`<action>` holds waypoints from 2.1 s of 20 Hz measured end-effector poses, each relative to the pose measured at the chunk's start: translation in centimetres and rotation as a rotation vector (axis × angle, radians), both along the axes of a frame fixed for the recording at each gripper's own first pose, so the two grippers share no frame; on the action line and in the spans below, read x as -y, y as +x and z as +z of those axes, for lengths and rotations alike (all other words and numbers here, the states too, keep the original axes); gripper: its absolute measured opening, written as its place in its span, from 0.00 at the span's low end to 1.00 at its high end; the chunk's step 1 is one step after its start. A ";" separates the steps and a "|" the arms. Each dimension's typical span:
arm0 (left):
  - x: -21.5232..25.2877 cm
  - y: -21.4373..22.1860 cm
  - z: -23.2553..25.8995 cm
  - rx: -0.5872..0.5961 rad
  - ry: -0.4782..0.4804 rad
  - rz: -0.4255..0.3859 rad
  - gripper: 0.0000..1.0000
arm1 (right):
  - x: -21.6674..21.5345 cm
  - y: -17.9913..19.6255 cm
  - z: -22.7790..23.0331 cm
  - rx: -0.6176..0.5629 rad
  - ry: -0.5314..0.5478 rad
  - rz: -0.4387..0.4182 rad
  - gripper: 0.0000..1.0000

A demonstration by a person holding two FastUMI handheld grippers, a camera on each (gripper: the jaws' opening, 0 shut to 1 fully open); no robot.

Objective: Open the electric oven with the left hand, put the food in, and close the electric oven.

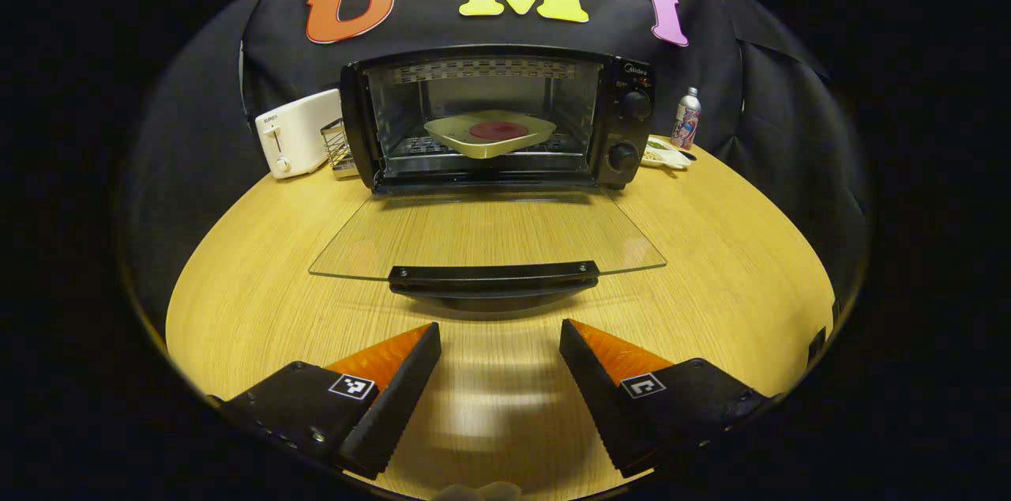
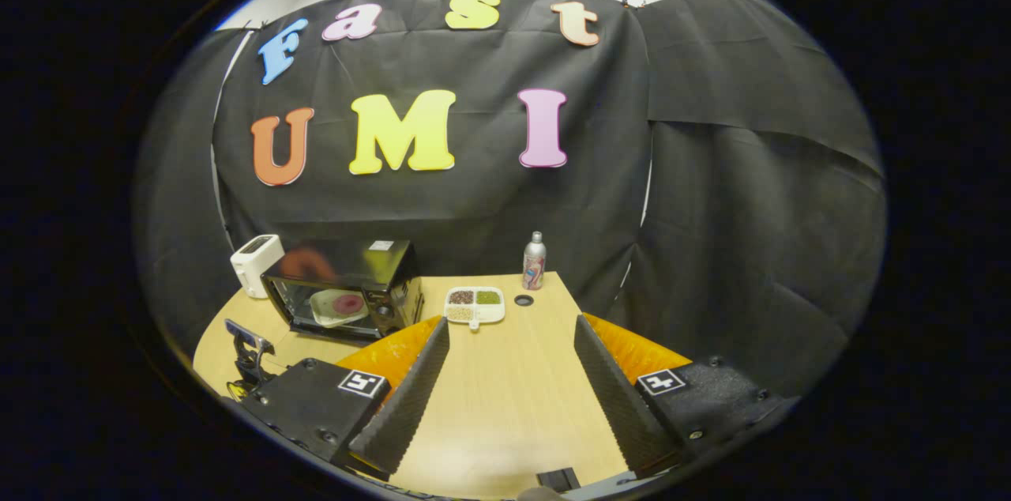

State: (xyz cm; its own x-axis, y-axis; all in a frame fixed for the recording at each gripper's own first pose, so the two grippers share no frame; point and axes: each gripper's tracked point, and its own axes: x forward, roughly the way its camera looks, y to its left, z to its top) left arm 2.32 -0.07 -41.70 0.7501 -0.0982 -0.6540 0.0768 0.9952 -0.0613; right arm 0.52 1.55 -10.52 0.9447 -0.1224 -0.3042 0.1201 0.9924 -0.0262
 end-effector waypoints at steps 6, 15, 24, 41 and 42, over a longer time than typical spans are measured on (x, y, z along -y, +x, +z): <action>-0.3 1.1 -0.9 -0.015 0.007 0.006 0.97 | 0.7 -0.3 -0.6 -0.020 0.001 -0.013 0.96; -0.4 1.6 -0.1 -0.012 0.012 0.003 0.97 | 0.7 0.0 -1.4 -0.025 0.048 -0.012 1.00; -0.8 3.3 4.4 0.052 0.003 -0.007 0.98 | 0.7 -0.2 -2.1 -0.021 0.093 -0.013 0.96; -0.6 10.3 12.5 0.225 0.014 -0.026 0.97 | -0.2 -0.7 -1.8 0.004 0.103 -0.005 1.00; -0.6 10.0 12.7 0.230 0.014 -0.029 0.97 | -0.5 -0.8 -1.8 0.005 0.101 -0.001 0.96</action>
State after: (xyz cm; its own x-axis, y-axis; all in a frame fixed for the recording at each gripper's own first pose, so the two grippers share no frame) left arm 12.30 0.48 -28.99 0.8765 -0.1144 -0.4675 0.1162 0.9929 -0.0252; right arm -0.31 2.00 -12.34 0.9462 -0.0922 -0.3103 0.1211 0.9898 0.0750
